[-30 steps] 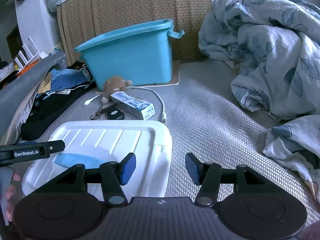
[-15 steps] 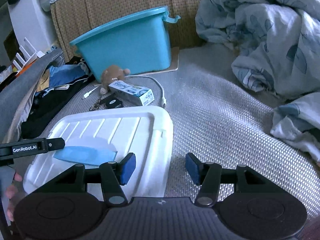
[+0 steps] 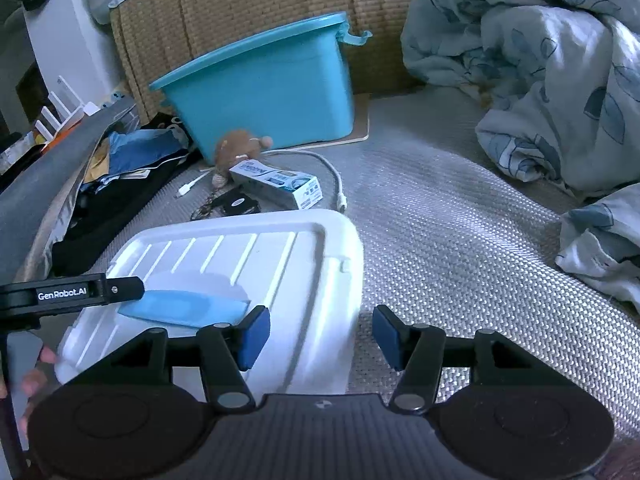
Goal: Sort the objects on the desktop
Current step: 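Move the left gripper to the blue handle of the white lid and close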
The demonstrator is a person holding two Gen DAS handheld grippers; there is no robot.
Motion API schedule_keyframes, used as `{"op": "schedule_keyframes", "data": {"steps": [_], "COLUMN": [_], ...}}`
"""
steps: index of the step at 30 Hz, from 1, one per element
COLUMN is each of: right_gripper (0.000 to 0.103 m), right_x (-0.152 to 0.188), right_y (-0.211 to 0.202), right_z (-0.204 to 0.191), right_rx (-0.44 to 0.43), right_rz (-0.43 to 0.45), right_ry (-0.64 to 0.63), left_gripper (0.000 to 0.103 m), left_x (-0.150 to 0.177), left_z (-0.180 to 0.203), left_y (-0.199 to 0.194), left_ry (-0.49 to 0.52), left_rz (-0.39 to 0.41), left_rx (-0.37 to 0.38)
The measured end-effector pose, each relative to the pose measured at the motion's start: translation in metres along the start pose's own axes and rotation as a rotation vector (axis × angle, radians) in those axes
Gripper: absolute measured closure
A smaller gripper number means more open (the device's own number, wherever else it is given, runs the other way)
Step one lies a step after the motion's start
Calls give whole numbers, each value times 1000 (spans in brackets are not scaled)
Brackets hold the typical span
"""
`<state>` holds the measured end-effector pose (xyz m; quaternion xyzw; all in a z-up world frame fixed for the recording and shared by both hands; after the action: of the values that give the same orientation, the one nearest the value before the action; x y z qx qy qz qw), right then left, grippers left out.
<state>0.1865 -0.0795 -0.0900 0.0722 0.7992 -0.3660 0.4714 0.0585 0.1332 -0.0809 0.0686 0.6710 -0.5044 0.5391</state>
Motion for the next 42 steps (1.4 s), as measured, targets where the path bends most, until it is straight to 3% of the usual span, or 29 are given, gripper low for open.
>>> {"op": "schedule_keyframes", "data": {"steps": [23,28,42], "right_gripper": [36,31,24], "right_x": [-3,0,1], "right_y": [-3,-4,-2], "right_z": [25,24,24], "right_rx": [-9,-20,-22], "right_rz": [13,4,-1], "right_ry": [13,-71,-75], "left_gripper": [5,4,3], "left_x": [2,4,8], "left_z": [21,29,36], "left_y": [-6,-6,-8], "left_ry": [1,59,131], "left_rz": [-17,-26,-33], "left_rx": [152,154,141]}}
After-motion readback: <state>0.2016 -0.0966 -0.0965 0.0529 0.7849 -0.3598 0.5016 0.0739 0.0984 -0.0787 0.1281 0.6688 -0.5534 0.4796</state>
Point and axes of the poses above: each gripper's, at about its wrist camera, not at the fingertips, and y roughly the way its jaws point, z to its right, x to its underside, the point moved 5 cm from there along y, roughly the way its jaws point, and after that the axes turned 9 degrees about z, right-handed, at the moved point
